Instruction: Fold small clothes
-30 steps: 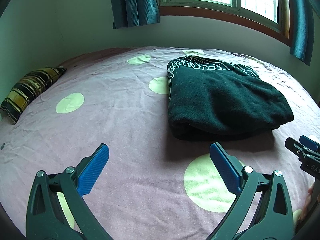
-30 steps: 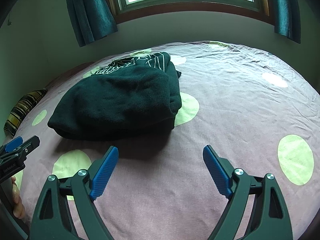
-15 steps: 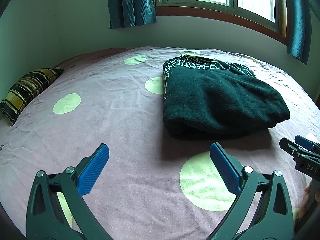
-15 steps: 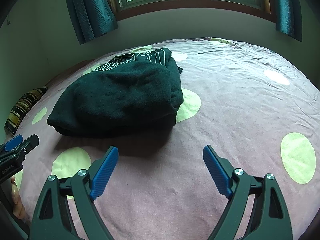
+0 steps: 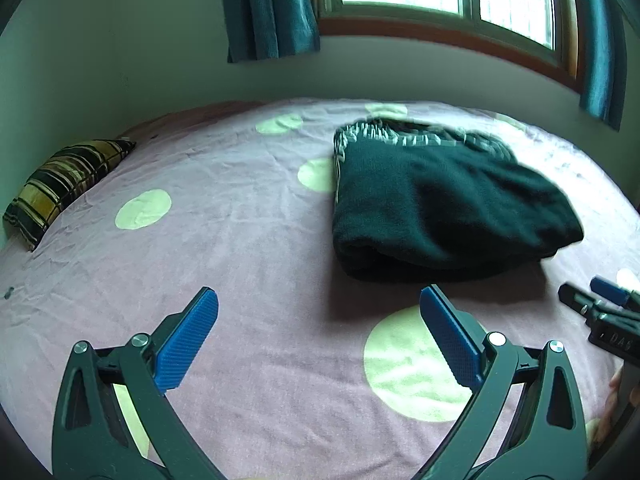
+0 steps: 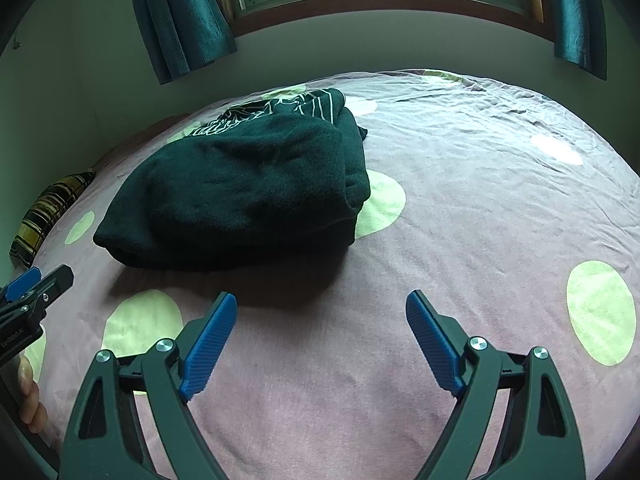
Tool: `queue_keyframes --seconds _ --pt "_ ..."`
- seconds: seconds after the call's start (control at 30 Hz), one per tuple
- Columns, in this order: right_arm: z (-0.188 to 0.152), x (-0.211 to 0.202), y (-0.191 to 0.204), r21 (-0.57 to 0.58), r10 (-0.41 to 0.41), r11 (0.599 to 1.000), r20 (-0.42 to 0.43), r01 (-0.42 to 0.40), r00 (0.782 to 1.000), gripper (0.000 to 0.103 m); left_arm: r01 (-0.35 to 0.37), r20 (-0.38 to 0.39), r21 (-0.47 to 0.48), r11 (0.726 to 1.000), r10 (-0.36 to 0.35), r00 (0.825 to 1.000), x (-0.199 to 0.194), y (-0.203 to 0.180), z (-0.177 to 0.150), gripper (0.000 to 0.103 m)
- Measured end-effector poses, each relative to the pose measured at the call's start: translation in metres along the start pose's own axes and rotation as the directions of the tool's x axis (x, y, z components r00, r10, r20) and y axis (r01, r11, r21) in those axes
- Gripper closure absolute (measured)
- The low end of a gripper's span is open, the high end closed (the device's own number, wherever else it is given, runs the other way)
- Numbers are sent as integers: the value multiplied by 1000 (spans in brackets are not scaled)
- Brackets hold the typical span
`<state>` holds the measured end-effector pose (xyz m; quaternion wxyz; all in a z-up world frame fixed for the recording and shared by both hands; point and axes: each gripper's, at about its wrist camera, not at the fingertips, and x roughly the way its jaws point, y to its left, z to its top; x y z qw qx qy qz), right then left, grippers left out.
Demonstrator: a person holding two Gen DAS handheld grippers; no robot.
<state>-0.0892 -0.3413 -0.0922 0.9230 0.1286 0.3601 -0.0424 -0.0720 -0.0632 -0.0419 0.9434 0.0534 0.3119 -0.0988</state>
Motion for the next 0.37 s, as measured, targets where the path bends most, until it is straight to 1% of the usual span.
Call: queue_keyframes --seconds 0.1,0.17,0.2,0.23,0.27,0.3,0.33,0.37 --pt "0 1 1 2 7 1000 -6 -7 1000 17 58 21 -13 998 -58 998 -7 4 6 2" --pt "0 0 0 8 20 1000 -9 -20 1000 17 47 36 -36 998 -46 998 -10 11 12 2" --pt "1 -3 -2 11 30 999 -10 -30 999 17 51 29 -38 998 -50 998 -9 18 17 2" --pt "4 -5 -3 12 40 999 -10 -39 999 17 60 6 -29 998 -60 998 -5 23 22 2" --pt "8 -8 -5 14 56 998 -8 -56 998 17 47 -22 -22 999 -47 999 1 29 27 2" --pt "16 -10 -10 21 81 997 -5 -81 997 17 7 -44 -26 1000 -8 999 10 39 34 2" --pt "25 -10 -15 29 99 995 -4 -99 995 17 -25 -45 -35 999 23 999 16 48 40 2" --pt "34 -8 -22 40 114 993 -3 -114 993 17 -107 -59 -39 993 105 993 32 61 51 2"
